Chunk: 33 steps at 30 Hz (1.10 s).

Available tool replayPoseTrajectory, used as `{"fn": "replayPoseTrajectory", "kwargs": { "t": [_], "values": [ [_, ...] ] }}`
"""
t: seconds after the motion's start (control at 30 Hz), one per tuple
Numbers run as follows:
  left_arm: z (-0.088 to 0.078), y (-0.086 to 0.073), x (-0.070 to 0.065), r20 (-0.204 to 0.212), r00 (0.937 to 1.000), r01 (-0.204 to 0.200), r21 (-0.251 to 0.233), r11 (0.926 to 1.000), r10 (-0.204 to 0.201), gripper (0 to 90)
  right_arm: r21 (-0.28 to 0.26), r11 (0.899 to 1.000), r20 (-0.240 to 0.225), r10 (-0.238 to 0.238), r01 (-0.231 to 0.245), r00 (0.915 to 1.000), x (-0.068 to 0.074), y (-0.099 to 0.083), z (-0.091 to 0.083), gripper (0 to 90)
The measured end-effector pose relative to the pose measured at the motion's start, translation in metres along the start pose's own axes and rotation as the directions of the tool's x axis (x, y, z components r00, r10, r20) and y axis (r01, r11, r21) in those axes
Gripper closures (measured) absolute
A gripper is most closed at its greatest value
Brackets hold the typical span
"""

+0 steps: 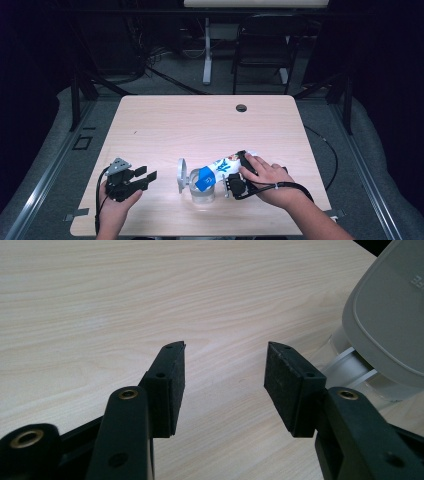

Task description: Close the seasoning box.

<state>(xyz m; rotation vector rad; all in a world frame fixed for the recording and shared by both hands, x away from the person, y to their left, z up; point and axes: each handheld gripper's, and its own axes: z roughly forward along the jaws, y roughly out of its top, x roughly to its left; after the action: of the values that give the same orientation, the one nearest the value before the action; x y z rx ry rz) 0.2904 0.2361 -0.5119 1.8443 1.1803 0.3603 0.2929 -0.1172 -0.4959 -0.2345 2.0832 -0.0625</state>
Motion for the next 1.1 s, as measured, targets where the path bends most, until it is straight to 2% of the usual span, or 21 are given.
{"fn": "replayPoseTrajectory", "kwargs": {
  "t": [0.33, 0.47, 1.1],
  "values": [
    [-0.0008, 0.0006, 0.0001, 0.005, 1.0, -0.004, 0.012, 0.9999, 0.004, 51.2, 0.002, 1.0, 0.003, -0.004, 0.004, 1.0, 0.0001, 0.0003, -0.0005, 42.1],
    [-0.0001, 0.0001, 0.0001, 0.002, 1.0, -0.002, 0.002, 1.0, 0.002, 51.2, 0.012, 1.0, 0.005, -0.015, 0.014, 0.9999, -0.0005, 0.0008, -0.0014, 42.1],
    [-0.0003, 0.0, 0.0003, -0.002, 1.0, 0.002, 0.0, 1.0, -0.002, 51.2, -0.006, 1.0, 0.004, -0.013, 0.013, 0.9999, -0.0006, 0.0012, -0.0004, 42.1]
  ]
}}
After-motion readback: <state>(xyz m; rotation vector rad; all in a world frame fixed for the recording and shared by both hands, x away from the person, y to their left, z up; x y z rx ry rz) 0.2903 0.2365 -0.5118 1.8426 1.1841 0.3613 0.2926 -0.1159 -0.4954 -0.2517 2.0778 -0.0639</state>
